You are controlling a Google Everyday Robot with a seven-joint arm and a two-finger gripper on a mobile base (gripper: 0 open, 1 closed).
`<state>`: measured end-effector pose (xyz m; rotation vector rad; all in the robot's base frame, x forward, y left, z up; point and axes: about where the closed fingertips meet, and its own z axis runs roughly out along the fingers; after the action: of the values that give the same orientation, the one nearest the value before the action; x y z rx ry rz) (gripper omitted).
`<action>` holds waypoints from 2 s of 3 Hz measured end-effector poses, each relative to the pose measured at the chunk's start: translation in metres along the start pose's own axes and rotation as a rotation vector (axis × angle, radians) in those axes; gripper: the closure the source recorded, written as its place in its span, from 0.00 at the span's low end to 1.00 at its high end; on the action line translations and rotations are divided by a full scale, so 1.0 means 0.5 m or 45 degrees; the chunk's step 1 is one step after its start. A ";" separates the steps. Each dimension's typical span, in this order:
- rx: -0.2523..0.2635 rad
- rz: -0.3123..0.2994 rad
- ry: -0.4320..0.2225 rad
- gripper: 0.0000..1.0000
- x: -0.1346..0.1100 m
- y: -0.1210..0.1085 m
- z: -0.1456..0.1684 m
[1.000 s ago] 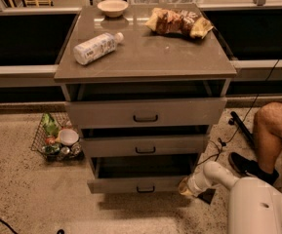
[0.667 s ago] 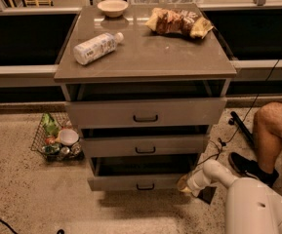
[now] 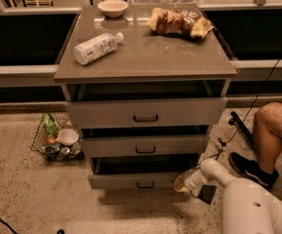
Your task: Close bottom drawer
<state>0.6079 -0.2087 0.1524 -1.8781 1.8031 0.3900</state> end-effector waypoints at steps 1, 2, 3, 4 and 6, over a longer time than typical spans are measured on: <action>-0.032 -0.051 -0.065 0.10 -0.022 0.036 0.001; -0.056 -0.077 -0.101 0.00 -0.032 0.059 0.004; -0.073 -0.091 -0.131 0.00 -0.037 0.076 0.005; -0.089 -0.097 -0.154 0.00 -0.037 0.084 0.007; -0.113 -0.087 -0.191 0.00 -0.026 0.071 0.013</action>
Offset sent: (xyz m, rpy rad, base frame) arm -0.0427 0.0160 0.0062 0.0922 0.0034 0.1240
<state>0.5726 -0.1940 0.1483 -1.9099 1.6431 0.5787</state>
